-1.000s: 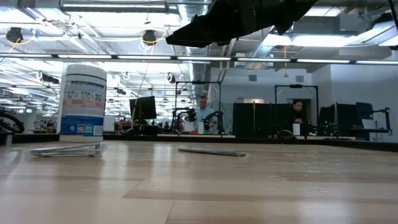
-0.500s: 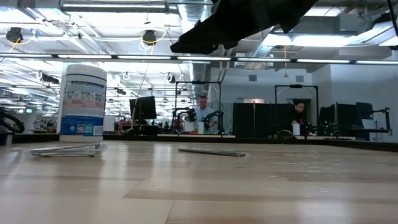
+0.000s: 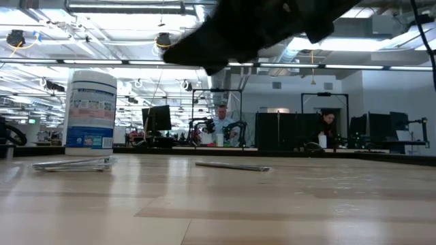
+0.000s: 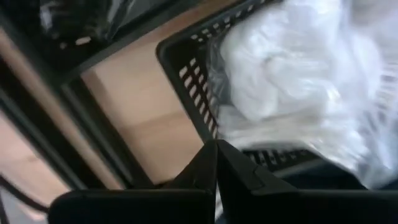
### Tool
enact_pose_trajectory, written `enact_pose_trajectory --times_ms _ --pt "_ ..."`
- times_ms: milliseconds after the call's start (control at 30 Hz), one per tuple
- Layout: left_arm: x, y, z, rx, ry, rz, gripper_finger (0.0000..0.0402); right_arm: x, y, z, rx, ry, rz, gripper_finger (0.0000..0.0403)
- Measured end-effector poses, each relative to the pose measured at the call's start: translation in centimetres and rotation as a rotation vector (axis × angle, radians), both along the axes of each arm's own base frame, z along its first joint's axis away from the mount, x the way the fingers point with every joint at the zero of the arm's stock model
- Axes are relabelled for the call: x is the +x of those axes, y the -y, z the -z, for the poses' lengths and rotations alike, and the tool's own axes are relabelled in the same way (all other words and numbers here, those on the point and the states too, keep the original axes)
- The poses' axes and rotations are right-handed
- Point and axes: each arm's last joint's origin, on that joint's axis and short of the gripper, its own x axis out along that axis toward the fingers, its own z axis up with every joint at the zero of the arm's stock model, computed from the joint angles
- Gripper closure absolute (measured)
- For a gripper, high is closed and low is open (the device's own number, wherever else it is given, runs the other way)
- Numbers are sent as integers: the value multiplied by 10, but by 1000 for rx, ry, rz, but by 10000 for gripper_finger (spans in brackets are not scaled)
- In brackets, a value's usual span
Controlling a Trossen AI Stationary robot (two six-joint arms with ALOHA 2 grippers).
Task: Pick & Place Travel size toiletries
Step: Put the vanity pack into the bottom black bin, then put the nail cutter into the blue bin
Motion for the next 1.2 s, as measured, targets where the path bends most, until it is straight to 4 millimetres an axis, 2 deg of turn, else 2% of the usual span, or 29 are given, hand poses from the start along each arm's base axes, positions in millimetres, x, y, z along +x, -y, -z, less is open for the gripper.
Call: enact_pose_trajectory --times_ms 167,367,633,800,1000,1200 --pt "-1 -4 18 -10 9 60 401 11 -9 5 24 -45 24 367" --pt "2 -9 38 -49 41 123 401 9 -8 8 31 -94 37 395" --pt "8 -14 45 -74 60 175 401 8 -8 9 66 -129 63 393" --pt "2 -15 35 -88 63 177 401 8 -8 9 62 -128 61 397" --pt "-11 -26 13 -54 91 149 401 10 -5 8 64 -116 67 401" --pt "-18 -44 -14 72 331 169 401 11 -1 8 63 -108 75 401"
